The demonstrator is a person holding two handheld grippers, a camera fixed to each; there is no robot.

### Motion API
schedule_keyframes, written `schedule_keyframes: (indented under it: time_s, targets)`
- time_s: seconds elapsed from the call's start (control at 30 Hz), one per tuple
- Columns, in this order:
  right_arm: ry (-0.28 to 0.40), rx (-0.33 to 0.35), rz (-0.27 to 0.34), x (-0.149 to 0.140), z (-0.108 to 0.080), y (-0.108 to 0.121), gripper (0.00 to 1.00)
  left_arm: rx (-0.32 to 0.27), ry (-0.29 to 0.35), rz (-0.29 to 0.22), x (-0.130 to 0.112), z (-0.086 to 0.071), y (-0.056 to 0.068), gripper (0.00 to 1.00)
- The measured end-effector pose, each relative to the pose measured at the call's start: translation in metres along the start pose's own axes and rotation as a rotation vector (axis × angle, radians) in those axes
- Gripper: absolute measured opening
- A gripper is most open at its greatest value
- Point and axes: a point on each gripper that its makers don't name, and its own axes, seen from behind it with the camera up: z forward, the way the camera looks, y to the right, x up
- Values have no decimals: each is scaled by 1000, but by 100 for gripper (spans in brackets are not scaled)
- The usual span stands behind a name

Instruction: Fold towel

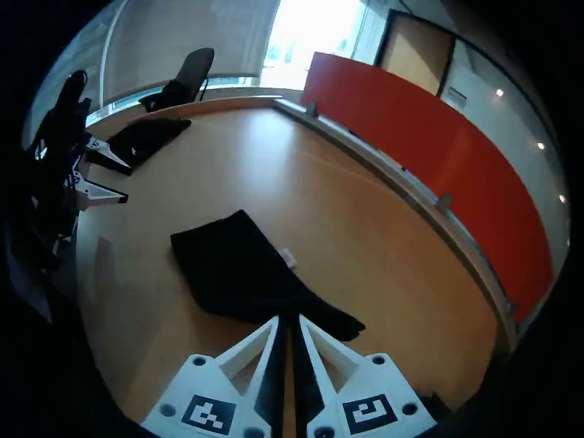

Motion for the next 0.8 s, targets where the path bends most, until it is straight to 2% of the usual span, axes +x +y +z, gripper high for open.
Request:
schedule_keyframes:
  time_s: [0.4,0.8]
  targets:
    - [41,54,-93,42,14,-19,4,9,6,-10,-1,-4,-2,94]
    - [41,107,-153,59,29,-36,4,19,6,-28,-7,-7,-5,94]
